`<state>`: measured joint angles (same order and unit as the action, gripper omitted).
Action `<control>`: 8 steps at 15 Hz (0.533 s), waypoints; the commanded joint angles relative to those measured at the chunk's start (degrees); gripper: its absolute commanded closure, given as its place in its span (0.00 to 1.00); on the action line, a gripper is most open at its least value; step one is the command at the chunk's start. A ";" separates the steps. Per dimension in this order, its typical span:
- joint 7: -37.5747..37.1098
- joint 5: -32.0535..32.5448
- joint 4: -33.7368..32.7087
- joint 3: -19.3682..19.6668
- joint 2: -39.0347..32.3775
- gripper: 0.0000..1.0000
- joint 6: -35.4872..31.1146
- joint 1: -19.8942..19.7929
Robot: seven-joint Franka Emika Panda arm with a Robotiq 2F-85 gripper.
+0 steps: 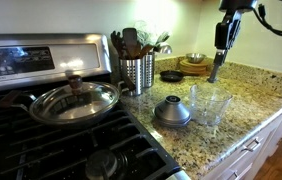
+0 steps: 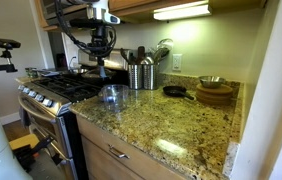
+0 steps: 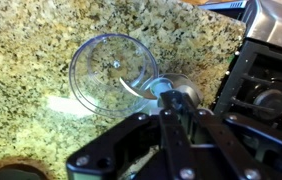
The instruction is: Pick up the grey lid from the glass cup, pick up the central part of the cup and put it on the countertop.
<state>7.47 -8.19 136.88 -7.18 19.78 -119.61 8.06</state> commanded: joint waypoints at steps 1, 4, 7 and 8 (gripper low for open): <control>-2.47 -0.39 0.28 -2.09 1.56 0.91 0.83 2.69; -5.32 0.03 0.86 -4.25 0.36 0.91 -0.84 3.96; -7.96 0.06 2.01 -5.82 -1.16 0.91 -2.13 4.51; -8.20 -0.31 2.34 -6.03 -1.65 0.91 -2.52 4.74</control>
<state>1.86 -8.30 137.60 -12.63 19.00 -120.02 11.99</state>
